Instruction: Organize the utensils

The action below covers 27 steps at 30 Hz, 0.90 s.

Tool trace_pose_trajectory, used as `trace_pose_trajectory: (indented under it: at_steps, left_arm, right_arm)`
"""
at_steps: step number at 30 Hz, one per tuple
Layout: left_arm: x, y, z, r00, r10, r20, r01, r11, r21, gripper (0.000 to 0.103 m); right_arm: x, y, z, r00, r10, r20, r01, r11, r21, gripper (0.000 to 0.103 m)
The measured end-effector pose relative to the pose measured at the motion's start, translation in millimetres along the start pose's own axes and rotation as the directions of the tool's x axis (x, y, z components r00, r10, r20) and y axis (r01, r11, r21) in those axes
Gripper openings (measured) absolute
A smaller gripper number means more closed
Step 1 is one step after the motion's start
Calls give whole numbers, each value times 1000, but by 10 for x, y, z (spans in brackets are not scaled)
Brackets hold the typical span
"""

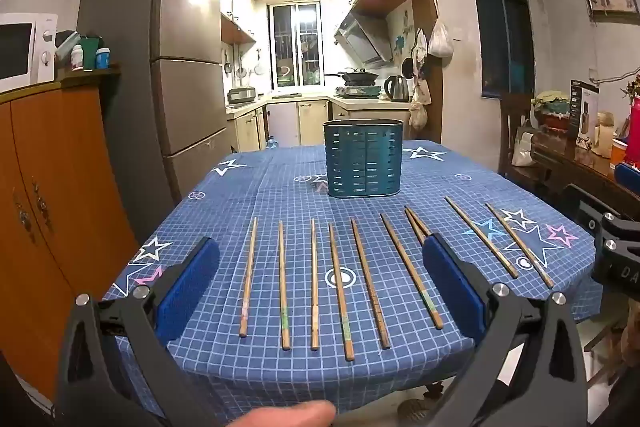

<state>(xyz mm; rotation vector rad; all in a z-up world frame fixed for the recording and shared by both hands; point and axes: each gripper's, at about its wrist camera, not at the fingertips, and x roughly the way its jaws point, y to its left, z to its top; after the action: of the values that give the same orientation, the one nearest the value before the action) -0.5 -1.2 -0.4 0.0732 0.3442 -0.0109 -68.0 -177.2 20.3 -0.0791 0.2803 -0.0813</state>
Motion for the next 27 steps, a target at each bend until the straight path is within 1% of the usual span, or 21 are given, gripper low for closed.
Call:
trace_pose_trajectory:
  at_steps: [2,3,8,10,14,20,27]
  left_arm:
    - [-8,-16,-4,1000,1,4,-1,1000,9,98]
    - [16,-5,3,1000,0,-12,0,1000,-8,98]
    - [54,-23,9,1000,-6,-12,5,1000,-11,98]
    - [-30,24,16,1000,-2,2,2,1000,-5,98]
    - [-9,-5,8,1000,3,-3,-3,1000,8,98]
    - [-10,1,-4,1000,11,-3,-11,1000,-3,98]
    - [-13,8,-5,1000,2,-2,-2,1000,-2,98]
  right_arm:
    - [4,7,-1,1000,-1,-2,1,1000,-3,100]
    - [3,8,0,1000,-1,-2,1,1000,-3,100]
    - [-11,-4,6,1000,-2,2,2,1000,-2,100]
    - [21,47,-9,1000,-3,-6,3,1000,-11,100]
    - [15,38,-7,1000,-2,-6,2,1000,-11,100]
    - [7,29,-4,1000,-3,-6,3,1000,-11,100]
    - [13,12,-3,1000,-3,-8,3,1000,-11,100]
